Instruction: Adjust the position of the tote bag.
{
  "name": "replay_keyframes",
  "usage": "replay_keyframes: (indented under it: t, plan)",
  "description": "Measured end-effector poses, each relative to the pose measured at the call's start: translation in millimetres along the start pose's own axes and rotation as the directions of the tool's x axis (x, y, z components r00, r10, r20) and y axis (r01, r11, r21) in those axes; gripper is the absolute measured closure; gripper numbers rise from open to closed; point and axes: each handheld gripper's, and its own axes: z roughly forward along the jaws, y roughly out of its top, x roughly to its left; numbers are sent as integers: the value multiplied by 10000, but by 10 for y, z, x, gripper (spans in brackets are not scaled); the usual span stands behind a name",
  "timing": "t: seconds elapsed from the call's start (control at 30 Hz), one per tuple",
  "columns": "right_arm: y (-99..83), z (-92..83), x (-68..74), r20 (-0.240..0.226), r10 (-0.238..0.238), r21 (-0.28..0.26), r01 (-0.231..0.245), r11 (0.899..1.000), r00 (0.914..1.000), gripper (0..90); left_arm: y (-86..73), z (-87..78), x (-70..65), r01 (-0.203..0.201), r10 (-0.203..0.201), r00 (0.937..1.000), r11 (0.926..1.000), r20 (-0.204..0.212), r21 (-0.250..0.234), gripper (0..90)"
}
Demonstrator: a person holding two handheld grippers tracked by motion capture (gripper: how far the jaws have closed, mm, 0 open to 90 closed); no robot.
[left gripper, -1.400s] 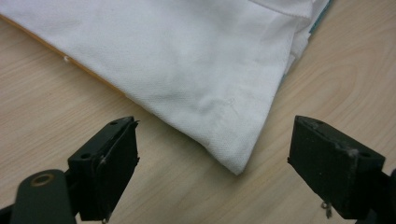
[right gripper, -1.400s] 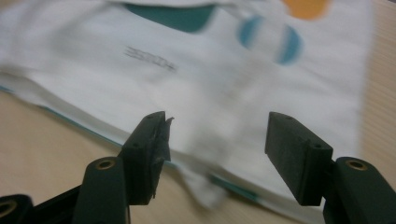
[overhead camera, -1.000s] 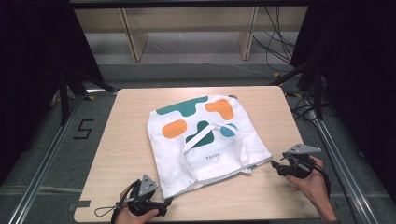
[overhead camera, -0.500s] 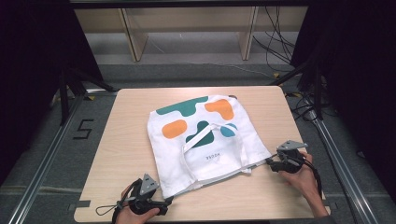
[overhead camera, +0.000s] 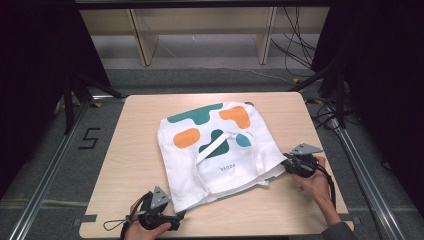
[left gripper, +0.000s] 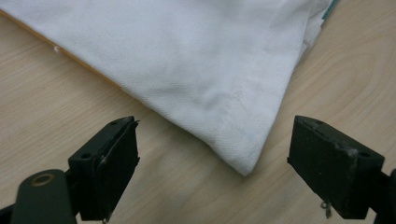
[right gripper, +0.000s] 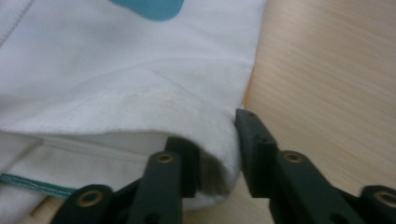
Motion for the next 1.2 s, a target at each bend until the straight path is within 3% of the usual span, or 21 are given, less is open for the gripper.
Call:
replay_keyframes:
  t: [0.03, 0.23, 0.37, 0.4, 0.43, 0.47, 0.5, 0.57, 0.63, 0.7, 0.73, 0.77, 0.8, 0.83, 0.87, 0.9, 0.93, 1.0, 1.1, 1.2]
  plan:
    - [18, -71, -6, -200, 340, -120, -343, 9993, 9992, 795, -1, 5, -3, -70, 71, 9999, 10000, -118, 64, 150]
    - [43, -122, 80, -222, 223, -68, -225, 9997, 9995, 803, 2, -3, -13, -251, 253, 9996, 9996, -145, 118, 150]
    - [68, -178, 173, -433, 281, 15, -281, 9996, 9987, 801, 25, 53, -9, -386, 407, 9971, 9987, -644, 335, 145]
    - [80, -189, 183, -517, 228, -33, -230, 9997, 9984, 801, 26, 64, -5, -306, 328, 9977, 9988, -591, 383, 147]
    - [88, -206, 199, -507, 417, -7, -418, 9991, 9978, 800, 34, 76, 5, -271, 300, 9967, 9989, -750, 386, 148]
    - [89, -209, 183, -435, 145, -169, -153, 9997, 9989, 800, 44, 80, 11, -273, 315, 9957, 9984, -872, 487, 156]
    - [96, -229, 202, -529, 344, -136, -352, 9993, 9980, 799, 62, 96, 30, -549, 627, 9891, 9966, -1333, 613, 171]
    - [95, -237, 221, -548, 497, -66, -501, 9987, 9973, 799, 64, 118, 42, -577, 678, 9868, 9957, -1467, 725, 187]
    - [89, -240, 222, -601, 351, -85, -357, 9993, 9976, 798, 74, 131, 61, -641, 732, 9879, 9955, -1366, 697, 196]
    - [77, -232, 223, -641, 392, -98, -399, 9992, 9972, 797, 93, 131, 81, -949, 1065, 9830, 9921, -1496, 824, 207]
    - [77, -232, 223, -641, 392, -98, -399, 9992, 9972, 797, 96, 131, 77, -869, 966, 9848, 9936, -1441, 717, 207]
    - [73, -232, 230, -714, 514, -11, -516, 9987, 9961, 796, 98, 120, 72, -929, 982, 9831, 9948, -1548, 417, 229]
    - [70, -234, 232, -786, 509, 57, -506, 9987, 9956, 793, 109, 95, 70, -1087, 1103, 9809, 9939, -1604, 190, 332]
    - [68, -239, 237, -746, 464, -1, -465, 9989, 9961, 793, 119, 63, 78, -1200, 1206, 9796, 9927, -1610, 133, 377]
    - [68, -253, 246, -815, 533, 96, -526, 9986, 9953, 791, 118, 49, 71, -1133, 1088, 9803, 9934, -1649, -184, 467]
    - [68, -253, 246, -815, 533, 96, -526, 9986, 9953, 791, 120, 22, 77, -1360, 1308, 9761, 9906, -1737, -179, 467]
    - [57, -246, 249, -887, 508, 28, -508, 9987, 9948, 787, 118, 23, 81, -1391, 1333, 9756, 9900, -1746, -216, 524]
    - [48, -245, 261, -845, 540, 78, -536, 9985, 9950, 782, 116, 64, 91, -1564, 1533, 9755, 9877, -1576, -78, 554]
    - [36, -226, 271, -763, 290, 147, -280, 9995, 9967, 768, 106, 153, 70, -1918, 1946, 9695, 9809, -1488, 327, 591]
    - [16, -222, 276, -607, 140, 179, -129, 9998, 9981, 756, 109, 168, 50, -2201, 2223, 9652, 9750, -1378, 308, 652]
